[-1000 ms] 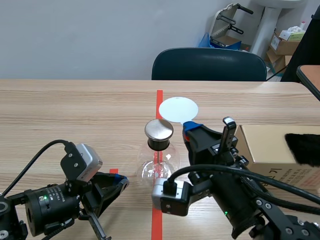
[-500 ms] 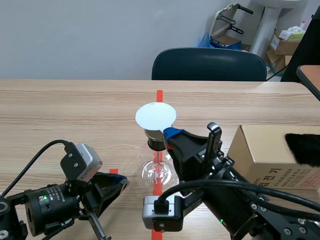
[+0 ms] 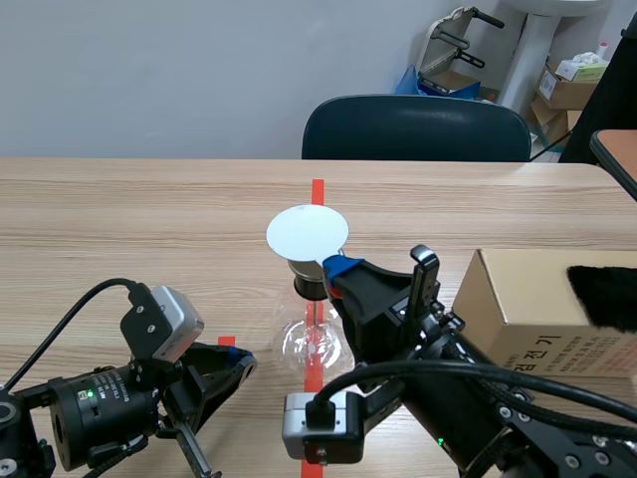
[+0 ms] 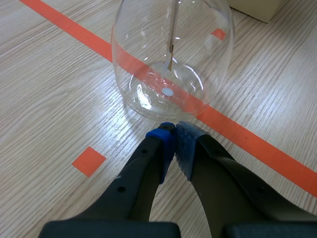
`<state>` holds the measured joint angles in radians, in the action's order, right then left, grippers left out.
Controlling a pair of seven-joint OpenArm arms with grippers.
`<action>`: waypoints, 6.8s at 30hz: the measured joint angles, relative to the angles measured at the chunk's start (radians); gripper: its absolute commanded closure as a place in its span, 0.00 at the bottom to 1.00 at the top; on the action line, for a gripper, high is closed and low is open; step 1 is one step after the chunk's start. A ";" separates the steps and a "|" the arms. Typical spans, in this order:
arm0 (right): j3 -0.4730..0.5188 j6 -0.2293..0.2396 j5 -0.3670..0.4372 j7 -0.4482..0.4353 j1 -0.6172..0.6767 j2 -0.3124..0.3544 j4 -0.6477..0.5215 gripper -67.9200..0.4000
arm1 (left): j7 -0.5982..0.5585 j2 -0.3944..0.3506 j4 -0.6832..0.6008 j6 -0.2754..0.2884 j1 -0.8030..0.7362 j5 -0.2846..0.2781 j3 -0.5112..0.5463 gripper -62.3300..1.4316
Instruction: Do the electroscope experiment
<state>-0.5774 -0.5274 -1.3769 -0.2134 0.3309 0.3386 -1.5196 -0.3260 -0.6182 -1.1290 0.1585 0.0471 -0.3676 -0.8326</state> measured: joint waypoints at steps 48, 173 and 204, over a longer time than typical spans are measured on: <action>0.000 -0.071 0.005 0.486 0.050 0.000 -0.002 0.98 | 0.000 0.000 0.000 0.000 0.000 0.000 0.000 0.93; 0.008 -0.071 0.042 0.604 0.052 0.000 -0.002 0.98 | -0.006 0.000 0.000 -0.011 0.000 0.000 0.000 0.94; 0.851 -0.198 0.375 -0.519 0.213 -0.200 0.119 0.98 | -0.198 -0.450 -0.352 0.050 -0.207 -0.139 0.000 0.29</action>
<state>0.2741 -0.7254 -1.0016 -0.7322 0.5442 0.1390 -1.4002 -0.5243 -1.0683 -1.4811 0.2089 -0.1600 -0.5064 -0.8326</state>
